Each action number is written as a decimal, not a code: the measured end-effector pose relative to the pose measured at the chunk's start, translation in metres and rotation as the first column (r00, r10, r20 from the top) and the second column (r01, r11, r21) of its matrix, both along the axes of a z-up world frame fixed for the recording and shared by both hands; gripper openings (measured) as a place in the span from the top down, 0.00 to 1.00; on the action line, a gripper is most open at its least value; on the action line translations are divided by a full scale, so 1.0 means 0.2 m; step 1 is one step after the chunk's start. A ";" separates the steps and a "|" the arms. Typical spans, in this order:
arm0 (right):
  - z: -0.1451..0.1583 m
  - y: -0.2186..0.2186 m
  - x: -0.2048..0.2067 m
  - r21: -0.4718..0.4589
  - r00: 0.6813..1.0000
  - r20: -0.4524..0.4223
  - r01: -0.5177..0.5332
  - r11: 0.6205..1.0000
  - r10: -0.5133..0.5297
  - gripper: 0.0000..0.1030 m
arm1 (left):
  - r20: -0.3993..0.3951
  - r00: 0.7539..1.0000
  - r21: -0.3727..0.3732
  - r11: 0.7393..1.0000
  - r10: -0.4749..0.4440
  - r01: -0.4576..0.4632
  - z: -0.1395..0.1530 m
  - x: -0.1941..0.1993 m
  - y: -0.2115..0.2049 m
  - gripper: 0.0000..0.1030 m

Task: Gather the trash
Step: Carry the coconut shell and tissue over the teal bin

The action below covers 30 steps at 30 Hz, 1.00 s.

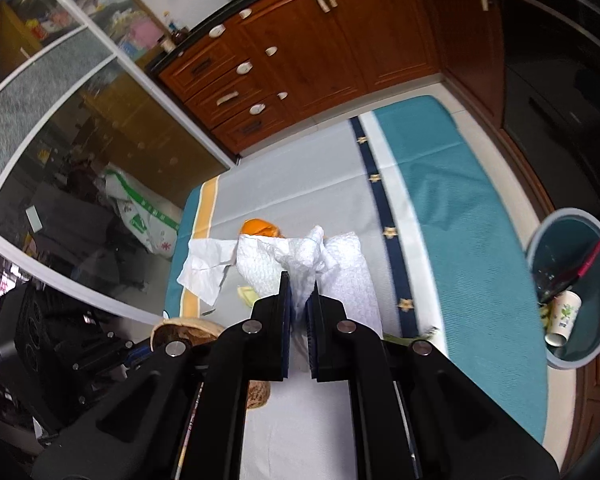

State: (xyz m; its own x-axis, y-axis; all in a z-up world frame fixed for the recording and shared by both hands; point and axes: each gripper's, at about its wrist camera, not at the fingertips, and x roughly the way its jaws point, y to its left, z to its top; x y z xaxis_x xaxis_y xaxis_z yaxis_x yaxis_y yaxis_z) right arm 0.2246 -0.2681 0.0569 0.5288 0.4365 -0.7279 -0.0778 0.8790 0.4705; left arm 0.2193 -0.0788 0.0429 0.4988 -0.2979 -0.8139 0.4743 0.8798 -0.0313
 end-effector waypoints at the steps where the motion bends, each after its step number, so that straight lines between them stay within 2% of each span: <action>1: 0.00 -0.06 -0.02 0.003 1.000 0.003 0.019 1.000 -0.019 0.93 | 0.000 1.000 -0.002 1.000 -0.009 0.009 0.01 0.00 -0.03 0.94; 7: -0.02 -0.41 -0.15 0.027 0.992 0.011 0.128 0.991 -0.128 0.93 | -0.017 0.995 0.006 0.995 -0.099 0.099 0.03 0.03 -0.39 0.94; 15: -0.13 -1.00 -0.34 0.042 0.948 -0.008 0.319 0.947 -0.319 0.93 | -0.055 0.971 0.051 0.970 -0.234 0.237 -0.03 0.08 -1.00 0.94; 19: -0.25 -1.27 -0.41 0.050 0.911 -0.041 0.411 0.910 -0.410 0.93 | -0.093 0.956 0.087 0.954 -0.279 0.287 -0.13 0.12 -1.28 0.94; 23: -0.41 -1.46 -0.43 0.055 0.883 -0.098 0.465 0.884 -0.459 0.93 | -0.141 0.940 0.125 0.936 -0.311 0.328 -0.27 0.17 -1.54 0.94; 30: -0.68 -1.59 -0.36 0.056 0.858 -0.197 0.492 0.869 -0.474 0.93 | -0.212 0.929 0.185 0.920 -0.305 0.345 -0.51 0.26 -1.81 0.94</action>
